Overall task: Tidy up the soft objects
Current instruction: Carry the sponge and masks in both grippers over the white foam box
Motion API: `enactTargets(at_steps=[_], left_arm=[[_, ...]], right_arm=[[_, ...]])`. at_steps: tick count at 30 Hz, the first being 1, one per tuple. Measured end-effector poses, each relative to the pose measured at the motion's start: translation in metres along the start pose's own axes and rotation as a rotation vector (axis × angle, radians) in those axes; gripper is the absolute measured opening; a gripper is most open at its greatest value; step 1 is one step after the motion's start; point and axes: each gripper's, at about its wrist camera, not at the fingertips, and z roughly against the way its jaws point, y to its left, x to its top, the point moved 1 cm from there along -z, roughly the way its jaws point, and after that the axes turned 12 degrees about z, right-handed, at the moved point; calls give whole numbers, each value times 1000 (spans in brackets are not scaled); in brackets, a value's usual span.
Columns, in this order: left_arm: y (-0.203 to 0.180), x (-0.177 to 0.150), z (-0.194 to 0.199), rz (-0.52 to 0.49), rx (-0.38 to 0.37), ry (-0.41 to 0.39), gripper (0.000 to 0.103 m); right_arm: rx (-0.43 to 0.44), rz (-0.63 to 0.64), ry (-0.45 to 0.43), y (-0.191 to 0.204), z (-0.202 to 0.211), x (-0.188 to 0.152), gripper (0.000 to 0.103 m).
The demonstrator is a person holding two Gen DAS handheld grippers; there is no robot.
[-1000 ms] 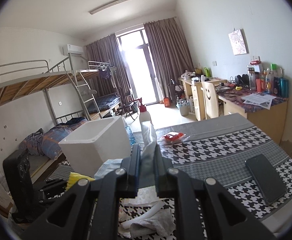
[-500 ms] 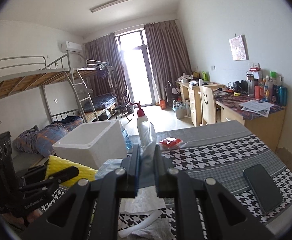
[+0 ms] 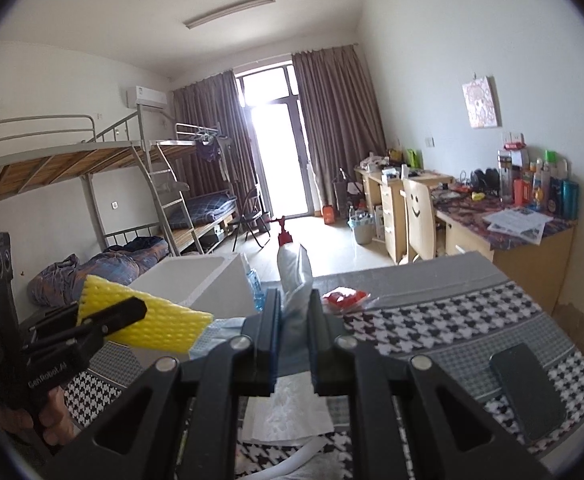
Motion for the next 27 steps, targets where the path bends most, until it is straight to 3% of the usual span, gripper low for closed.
enactTargets(at_steps=[7, 27], left_arm=[[2, 8, -9, 0, 49, -14, 21], [25, 35, -18, 6, 96, -51, 21]], right_arm=[[13, 14, -16, -8, -8, 7, 15], [12, 19, -43, 5, -40, 30, 15]])
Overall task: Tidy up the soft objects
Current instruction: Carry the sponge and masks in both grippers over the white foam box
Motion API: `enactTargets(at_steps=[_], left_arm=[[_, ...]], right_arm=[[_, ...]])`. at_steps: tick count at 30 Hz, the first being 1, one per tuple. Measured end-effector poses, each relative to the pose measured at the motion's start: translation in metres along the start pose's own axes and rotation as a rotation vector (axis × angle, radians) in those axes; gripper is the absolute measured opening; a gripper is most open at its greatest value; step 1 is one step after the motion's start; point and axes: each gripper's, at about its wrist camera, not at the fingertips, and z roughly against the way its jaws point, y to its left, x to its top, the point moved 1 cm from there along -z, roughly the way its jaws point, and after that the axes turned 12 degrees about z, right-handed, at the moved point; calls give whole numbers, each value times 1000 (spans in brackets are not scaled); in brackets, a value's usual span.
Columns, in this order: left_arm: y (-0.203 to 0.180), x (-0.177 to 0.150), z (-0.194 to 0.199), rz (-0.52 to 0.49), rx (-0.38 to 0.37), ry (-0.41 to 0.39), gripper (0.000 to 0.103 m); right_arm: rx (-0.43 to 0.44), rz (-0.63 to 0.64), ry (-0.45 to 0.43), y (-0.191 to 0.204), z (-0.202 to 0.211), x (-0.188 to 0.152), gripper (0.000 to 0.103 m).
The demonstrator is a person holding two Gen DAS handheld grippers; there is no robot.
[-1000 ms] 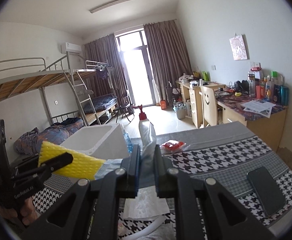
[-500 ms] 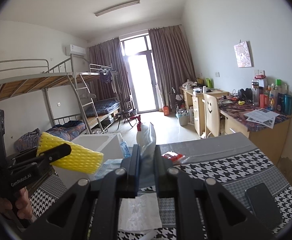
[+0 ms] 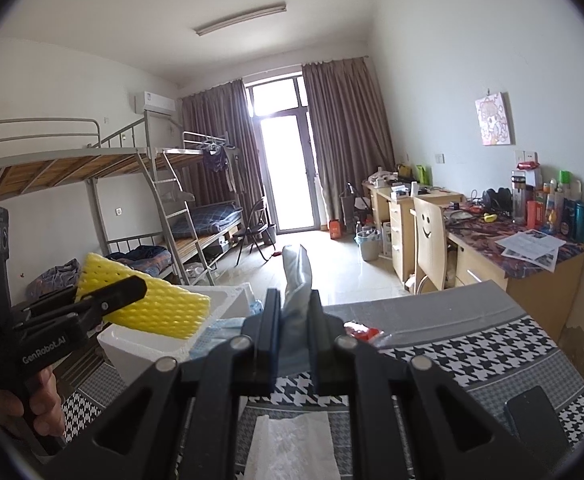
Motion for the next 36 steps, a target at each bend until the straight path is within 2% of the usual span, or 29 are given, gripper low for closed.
enactTargets(at_steps=[16, 36], left_arm=[[25, 18, 1, 23, 133, -33, 21], [54, 21, -7, 37, 275, -15, 21]], right_arm=[[52, 48, -1, 24, -15, 20, 15], [159, 90, 1, 54, -41, 39, 15]])
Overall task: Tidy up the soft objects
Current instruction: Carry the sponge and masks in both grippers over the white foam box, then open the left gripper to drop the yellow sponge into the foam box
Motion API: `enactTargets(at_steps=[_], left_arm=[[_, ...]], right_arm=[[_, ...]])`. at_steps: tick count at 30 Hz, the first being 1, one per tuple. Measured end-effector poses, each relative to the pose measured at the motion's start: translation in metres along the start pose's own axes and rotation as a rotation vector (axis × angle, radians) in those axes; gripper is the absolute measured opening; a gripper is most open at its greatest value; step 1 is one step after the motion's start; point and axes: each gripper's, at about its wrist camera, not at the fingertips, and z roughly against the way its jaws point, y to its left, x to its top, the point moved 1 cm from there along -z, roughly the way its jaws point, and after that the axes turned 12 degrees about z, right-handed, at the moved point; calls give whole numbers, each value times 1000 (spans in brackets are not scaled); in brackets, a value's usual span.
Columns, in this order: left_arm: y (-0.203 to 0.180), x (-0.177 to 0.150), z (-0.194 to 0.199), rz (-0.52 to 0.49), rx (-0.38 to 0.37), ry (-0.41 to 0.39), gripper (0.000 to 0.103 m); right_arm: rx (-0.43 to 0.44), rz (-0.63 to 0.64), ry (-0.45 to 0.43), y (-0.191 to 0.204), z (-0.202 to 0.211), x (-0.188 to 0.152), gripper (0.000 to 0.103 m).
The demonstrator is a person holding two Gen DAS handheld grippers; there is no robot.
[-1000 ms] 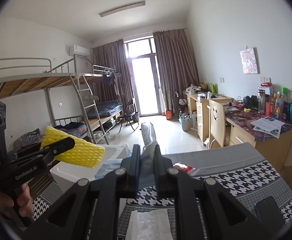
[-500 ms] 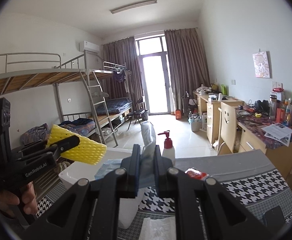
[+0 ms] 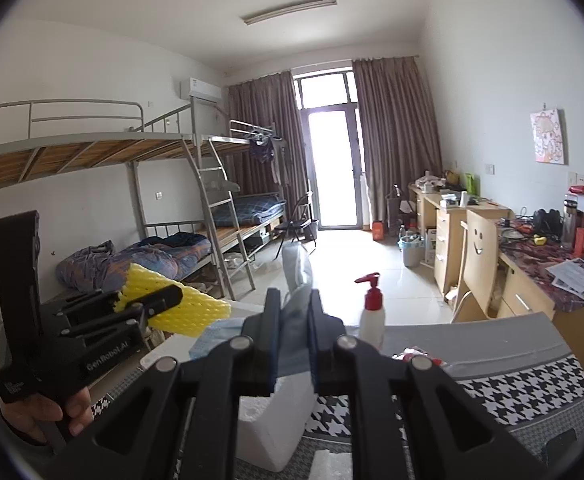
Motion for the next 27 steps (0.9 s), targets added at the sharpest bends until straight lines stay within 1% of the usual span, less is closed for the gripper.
enactTargets(at_steps=[4, 6, 8, 12, 15, 17, 18, 20, 21, 23, 27], left_arm=[[3, 2, -4, -2, 7, 4, 21], [4, 0, -9, -2, 8, 17, 21], [6, -2, -14, 7, -8, 42, 21], [13, -5, -21, 16, -8, 59, 21], [17, -7, -25, 16, -11, 84, 27], [19, -8, -30, 20, 1, 99, 44], [21, -8, -31, 22, 11, 100, 48], [24, -8, -32, 26, 18, 96, 61], [26, -8, -31, 31, 20, 92, 65], [31, -9, -29, 37, 37, 82, 85], [37, -8, -23, 52, 49, 56, 94]], right_arm=[[12, 9, 10, 4, -8, 0, 15], [14, 12, 11, 6, -11, 1, 15], [15, 13, 13, 5, -13, 0, 15], [11, 17, 20, 8, -17, 1, 15], [10, 23, 27, 11, -19, 2, 15], [5, 25, 30, 11, -20, 2, 15], [4, 22, 30, 11, -20, 2, 15], [-1, 18, 36, 11, -21, 3, 15], [-1, 18, 39, 11, -22, 2, 15], [-6, 22, 41, 13, -23, 3, 15], [-8, 23, 44, 14, -26, 5, 15]])
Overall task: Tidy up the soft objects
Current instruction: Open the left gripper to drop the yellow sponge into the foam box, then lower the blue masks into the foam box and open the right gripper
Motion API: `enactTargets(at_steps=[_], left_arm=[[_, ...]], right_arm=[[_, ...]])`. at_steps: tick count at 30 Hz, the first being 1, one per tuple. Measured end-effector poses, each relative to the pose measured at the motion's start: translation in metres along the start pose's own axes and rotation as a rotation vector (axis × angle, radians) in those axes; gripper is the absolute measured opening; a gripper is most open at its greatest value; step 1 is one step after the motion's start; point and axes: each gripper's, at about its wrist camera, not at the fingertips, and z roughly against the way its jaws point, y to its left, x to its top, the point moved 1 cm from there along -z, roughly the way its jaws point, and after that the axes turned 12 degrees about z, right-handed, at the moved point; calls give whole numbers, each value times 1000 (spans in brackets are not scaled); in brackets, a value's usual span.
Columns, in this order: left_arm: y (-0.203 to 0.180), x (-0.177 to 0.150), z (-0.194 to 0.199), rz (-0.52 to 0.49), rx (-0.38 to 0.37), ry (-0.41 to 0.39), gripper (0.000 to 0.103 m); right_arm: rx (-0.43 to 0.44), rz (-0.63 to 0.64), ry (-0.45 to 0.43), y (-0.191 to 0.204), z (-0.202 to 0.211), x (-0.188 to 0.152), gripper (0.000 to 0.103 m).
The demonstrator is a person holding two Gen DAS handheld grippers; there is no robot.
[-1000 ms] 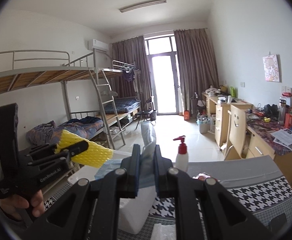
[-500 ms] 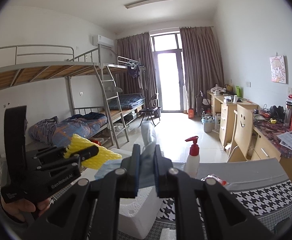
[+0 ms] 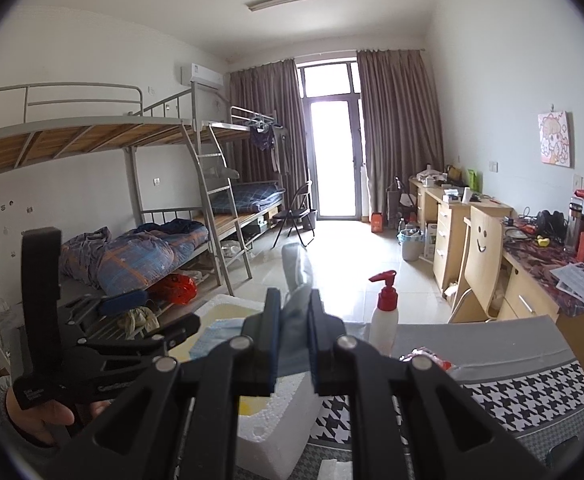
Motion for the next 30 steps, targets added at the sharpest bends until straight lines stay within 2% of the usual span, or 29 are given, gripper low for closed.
enactTargets(at_steps=[2, 7, 23, 30], left_arm=[[2, 2, 3, 5, 6, -16, 100], [7, 3, 13, 14, 21, -41, 102], [27, -4, 30, 31, 54, -64, 102], [36, -9, 34, 56, 63, -70, 102]], right_arm=[[2, -1, 0, 1, -1, 1, 15], [5, 6, -1, 4, -4, 4, 15], [57, 31, 37, 26, -29, 11, 15], [66, 33, 81, 32, -39, 8, 15]])
